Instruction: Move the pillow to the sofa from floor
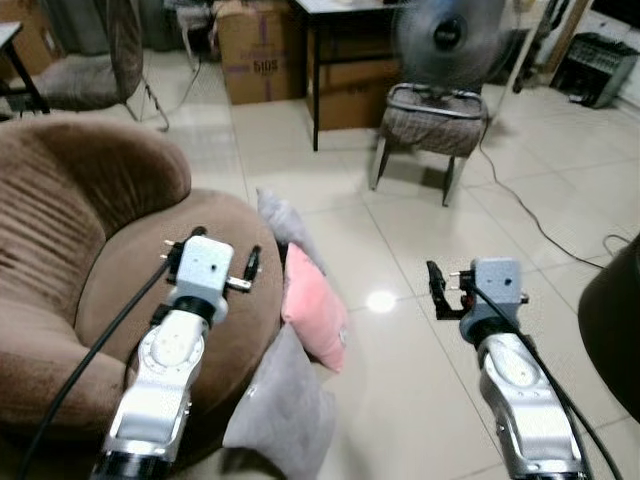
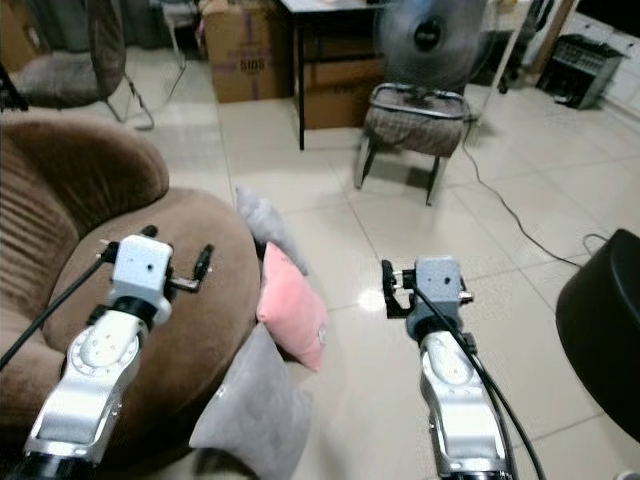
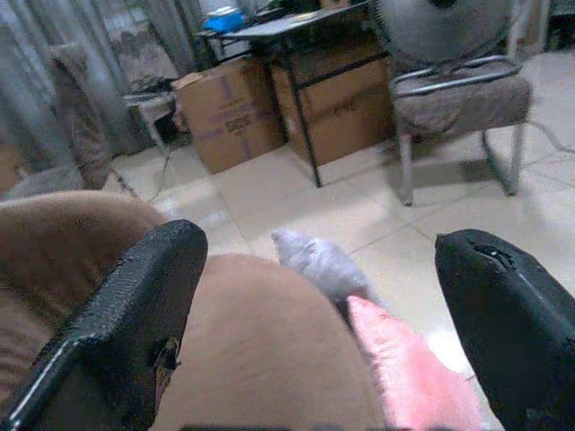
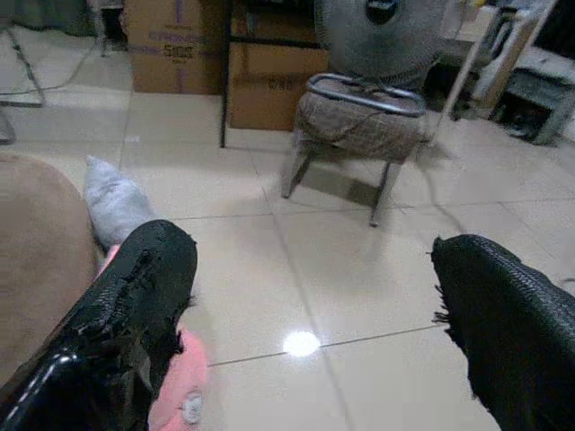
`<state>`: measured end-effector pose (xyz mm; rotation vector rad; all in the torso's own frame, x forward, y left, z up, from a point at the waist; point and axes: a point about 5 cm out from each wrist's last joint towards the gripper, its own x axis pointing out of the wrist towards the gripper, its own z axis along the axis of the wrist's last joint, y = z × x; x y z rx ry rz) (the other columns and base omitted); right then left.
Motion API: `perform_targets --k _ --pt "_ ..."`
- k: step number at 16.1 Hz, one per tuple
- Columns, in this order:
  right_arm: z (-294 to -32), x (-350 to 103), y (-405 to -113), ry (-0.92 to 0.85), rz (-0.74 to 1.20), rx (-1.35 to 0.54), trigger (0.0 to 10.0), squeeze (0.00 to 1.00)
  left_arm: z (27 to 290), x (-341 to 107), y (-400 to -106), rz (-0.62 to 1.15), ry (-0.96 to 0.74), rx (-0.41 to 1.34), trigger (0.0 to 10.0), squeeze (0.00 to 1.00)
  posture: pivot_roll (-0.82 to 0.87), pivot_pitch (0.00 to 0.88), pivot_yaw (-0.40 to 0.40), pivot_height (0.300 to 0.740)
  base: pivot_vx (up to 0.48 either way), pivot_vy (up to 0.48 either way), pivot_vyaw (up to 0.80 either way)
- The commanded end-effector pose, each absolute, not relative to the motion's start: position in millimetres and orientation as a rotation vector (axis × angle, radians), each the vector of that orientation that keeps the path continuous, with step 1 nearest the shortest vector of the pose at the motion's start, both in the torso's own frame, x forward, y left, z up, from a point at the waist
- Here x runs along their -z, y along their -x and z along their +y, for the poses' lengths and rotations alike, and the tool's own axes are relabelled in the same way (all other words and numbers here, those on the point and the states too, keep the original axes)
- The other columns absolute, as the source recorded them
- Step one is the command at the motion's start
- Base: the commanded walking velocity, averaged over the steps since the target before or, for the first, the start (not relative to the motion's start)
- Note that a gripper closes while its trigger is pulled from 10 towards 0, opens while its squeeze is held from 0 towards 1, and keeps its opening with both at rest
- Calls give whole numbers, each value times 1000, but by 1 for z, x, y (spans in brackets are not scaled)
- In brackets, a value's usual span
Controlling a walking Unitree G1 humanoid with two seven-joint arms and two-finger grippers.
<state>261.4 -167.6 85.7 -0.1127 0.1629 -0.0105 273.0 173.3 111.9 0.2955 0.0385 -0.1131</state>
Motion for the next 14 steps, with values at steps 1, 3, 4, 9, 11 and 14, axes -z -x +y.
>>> perform_targets --k 1,3,4,9,11,14 --pt "-168 -90 -261 111 144 11 10000 0 172 -112 -274 36 -286 122 10000 0 -25 0 8 740 289 0 0" --pt "-169 -91 -261 110 141 12 10000 0 170 -112 -274 35 -285 125 10000 0 -27 0 9 740 292 0 0" --pt "-169 -91 -262 110 139 14 10000 0 169 -112 -274 33 -282 127 10000 0 -28 0 9 740 289 0 0" --pt "-169 -92 -263 112 138 16 10000 0 169 -113 -275 34 -285 122 10000 0 -26 0 6 740 232 0 0" --pt "-169 -91 -264 110 140 13 10000 0 169 -111 -275 39 -288 120 10000 0 -25 0 6 740 0 0 0" --pt "-169 -86 -261 104 165 11 10000 0 169 -109 -273 51 -293 141 10000 0 -25 0 6 716 0 0 0"
